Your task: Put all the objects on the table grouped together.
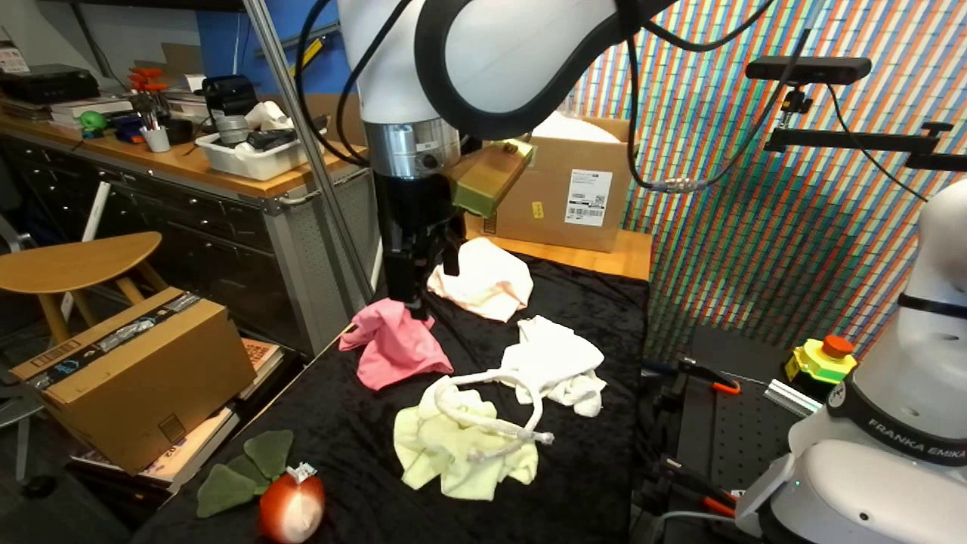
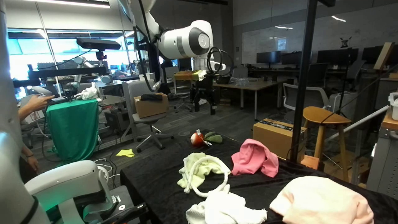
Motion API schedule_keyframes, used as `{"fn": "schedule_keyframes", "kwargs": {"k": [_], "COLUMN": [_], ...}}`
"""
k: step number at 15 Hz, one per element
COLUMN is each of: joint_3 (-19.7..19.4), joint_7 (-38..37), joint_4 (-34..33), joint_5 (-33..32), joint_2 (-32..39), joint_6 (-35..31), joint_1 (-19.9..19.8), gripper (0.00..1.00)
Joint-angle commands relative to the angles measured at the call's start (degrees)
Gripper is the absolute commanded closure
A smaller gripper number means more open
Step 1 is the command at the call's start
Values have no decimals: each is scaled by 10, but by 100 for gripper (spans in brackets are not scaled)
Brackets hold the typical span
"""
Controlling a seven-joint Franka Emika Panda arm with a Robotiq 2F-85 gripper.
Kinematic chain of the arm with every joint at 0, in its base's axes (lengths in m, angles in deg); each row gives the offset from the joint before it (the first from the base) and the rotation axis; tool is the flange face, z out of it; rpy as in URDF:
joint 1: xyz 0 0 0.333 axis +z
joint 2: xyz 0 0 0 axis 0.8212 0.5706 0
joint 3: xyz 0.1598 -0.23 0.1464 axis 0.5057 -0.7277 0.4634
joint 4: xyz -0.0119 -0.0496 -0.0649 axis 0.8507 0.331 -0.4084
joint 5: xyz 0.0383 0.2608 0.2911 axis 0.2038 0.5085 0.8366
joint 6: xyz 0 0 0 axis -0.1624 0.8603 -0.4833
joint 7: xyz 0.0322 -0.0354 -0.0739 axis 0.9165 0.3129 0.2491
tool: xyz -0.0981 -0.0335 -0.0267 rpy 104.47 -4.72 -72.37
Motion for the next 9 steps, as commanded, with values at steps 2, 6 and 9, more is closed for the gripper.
{"fn": "schedule_keyframes", "kwargs": {"k": [2,6,9], "joint_3": [-11,-12,-17], "joint_7": [3,-11,-27], "joint_4": [-111,-174,-217], "joint_5": [-25,-20,-20], "joint_2": [90,160,211], "joint_6": [21,5,-12], "joint_1": [50,94,128], "gripper": [0,0,0]}}
